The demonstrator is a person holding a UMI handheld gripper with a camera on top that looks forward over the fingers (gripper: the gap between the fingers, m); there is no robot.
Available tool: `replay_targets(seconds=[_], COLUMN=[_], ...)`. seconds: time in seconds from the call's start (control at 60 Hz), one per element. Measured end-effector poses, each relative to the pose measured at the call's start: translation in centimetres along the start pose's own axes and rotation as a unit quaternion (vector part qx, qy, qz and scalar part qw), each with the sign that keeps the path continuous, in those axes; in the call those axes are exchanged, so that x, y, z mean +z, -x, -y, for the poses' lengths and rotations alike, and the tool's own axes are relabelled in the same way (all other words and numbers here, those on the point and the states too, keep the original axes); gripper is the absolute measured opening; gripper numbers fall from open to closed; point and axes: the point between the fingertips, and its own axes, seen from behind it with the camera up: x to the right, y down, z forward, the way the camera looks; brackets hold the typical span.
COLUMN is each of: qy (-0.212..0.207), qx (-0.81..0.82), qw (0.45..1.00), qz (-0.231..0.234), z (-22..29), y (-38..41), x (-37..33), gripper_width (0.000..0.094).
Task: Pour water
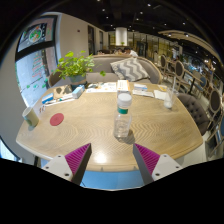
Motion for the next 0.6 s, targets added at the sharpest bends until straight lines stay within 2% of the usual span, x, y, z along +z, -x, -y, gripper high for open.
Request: replay_targets(seconds=[0.333, 0.383, 0.5, 0.6], qy=[-0.073, -0.080, -0.090, -0.105], qx=[0.010, 0.005, -0.009, -0.007], qw=[0.997, 0.997, 0.996, 0.994], qz=[0.000, 0.002, 0.004, 0.000], z=[6.1, 6.5, 6.5, 6.8], y=[-3.7, -3.4, -3.4, -3.2], x=[11.8, 12.9, 15.0, 14.5], gripper_width=[0.0855, 0.0798, 0.0511, 0.0486])
